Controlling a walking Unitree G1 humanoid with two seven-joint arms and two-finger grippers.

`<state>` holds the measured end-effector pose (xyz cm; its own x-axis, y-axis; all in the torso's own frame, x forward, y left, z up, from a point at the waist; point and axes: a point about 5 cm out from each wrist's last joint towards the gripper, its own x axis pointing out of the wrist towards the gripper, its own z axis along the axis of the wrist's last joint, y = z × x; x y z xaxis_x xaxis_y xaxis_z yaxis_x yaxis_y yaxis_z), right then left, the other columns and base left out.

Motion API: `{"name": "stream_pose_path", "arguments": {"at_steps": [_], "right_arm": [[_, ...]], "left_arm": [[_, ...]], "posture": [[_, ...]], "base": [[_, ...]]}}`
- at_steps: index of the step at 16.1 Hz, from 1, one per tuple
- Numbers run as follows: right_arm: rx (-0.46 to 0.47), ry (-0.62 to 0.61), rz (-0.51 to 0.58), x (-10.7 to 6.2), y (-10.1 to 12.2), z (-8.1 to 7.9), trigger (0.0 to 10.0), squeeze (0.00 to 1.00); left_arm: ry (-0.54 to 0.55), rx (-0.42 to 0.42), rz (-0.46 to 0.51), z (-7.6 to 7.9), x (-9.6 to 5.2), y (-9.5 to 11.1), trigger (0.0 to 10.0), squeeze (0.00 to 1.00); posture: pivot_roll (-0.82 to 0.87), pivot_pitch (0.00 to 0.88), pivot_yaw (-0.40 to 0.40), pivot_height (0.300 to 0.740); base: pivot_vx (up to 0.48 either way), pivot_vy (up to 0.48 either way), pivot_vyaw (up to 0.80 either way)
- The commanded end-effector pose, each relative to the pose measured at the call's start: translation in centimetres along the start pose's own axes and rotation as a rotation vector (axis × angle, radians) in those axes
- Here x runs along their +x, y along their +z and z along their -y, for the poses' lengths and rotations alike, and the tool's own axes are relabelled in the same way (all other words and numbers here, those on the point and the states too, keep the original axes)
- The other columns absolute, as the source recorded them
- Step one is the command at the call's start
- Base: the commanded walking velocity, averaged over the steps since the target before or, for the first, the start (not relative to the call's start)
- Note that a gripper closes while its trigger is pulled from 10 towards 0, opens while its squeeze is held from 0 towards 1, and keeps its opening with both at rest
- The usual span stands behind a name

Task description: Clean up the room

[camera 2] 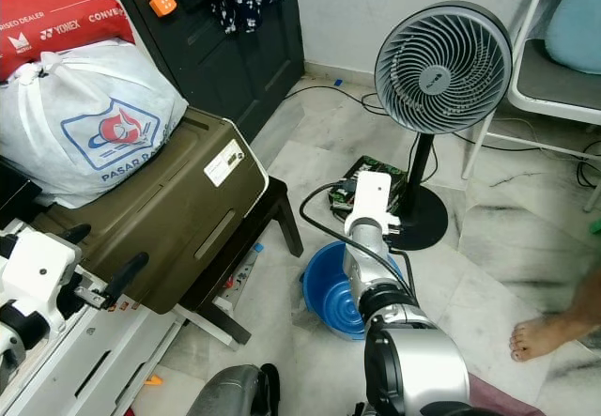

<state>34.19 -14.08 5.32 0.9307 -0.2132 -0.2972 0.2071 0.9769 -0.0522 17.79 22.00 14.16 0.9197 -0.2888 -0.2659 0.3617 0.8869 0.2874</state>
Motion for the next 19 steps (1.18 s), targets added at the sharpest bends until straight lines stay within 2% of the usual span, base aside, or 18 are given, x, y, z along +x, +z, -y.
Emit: {"name": "stream_pose_path", "arguments": {"at_steps": [1, 7, 9, 12, 16, 19], "right_arm": [[0.018, 0.035, 0.006, 0.0, 0.6, -1.3, 10.0, 0.00], [0.018, 0.098, 0.039, -0.2, 2.3, -4.1, 10.0, 0.00], [0.012, 0.099, 0.047, -0.2, 2.5, -4.3, 10.0, 0.00], [-0.015, 0.062, 0.053, 0.0, 2.5, -3.6, 10.0, 0.00], [-0.022, -0.053, 0.031, 0.2, 1.1, -0.6, 10.0, 0.00], [-0.025, -0.075, 0.030, 0.2, 0.7, 0.4, 10.0, 0.00]], "left_arm": [[0.006, 0.009, -0.014, -0.1, -0.2, -0.1, 10.0, 0.00], [0.007, 0.002, -0.015, 0.2, -0.3, -0.1, 10.0, 0.00], [0.003, -0.002, -0.017, 0.3, -0.3, -0.2, 10.0, 0.00], [0.005, -0.004, -0.012, 0.3, -0.1, -0.1, 10.0, 0.00], [-0.004, -0.014, -0.013, 0.8, 0.0, -0.4, 10.0, 0.00], [-0.006, -0.017, -0.009, 0.8, 0.3, -0.4, 10.0, 0.00]], "posture": [[0.29, 0.104, 0.158, 0.740], [0.29, 0.117, 0.149, 0.740], [0.29, 0.119, 0.144, 0.740], [0.28, 0.120, 0.140, 0.740], [0.26, 0.118, 0.137, 0.740], [0.25, 0.115, 0.137, 0.740]], "base": [[0.000, 0.000, 0.00], [0.000, 0.000, 0.00], [0.000, 0.000, 0.00], [0.000, 0.000, 0.00], [0.000, 0.000, 0.00], [0.000, 0.000, 0.00]]}}
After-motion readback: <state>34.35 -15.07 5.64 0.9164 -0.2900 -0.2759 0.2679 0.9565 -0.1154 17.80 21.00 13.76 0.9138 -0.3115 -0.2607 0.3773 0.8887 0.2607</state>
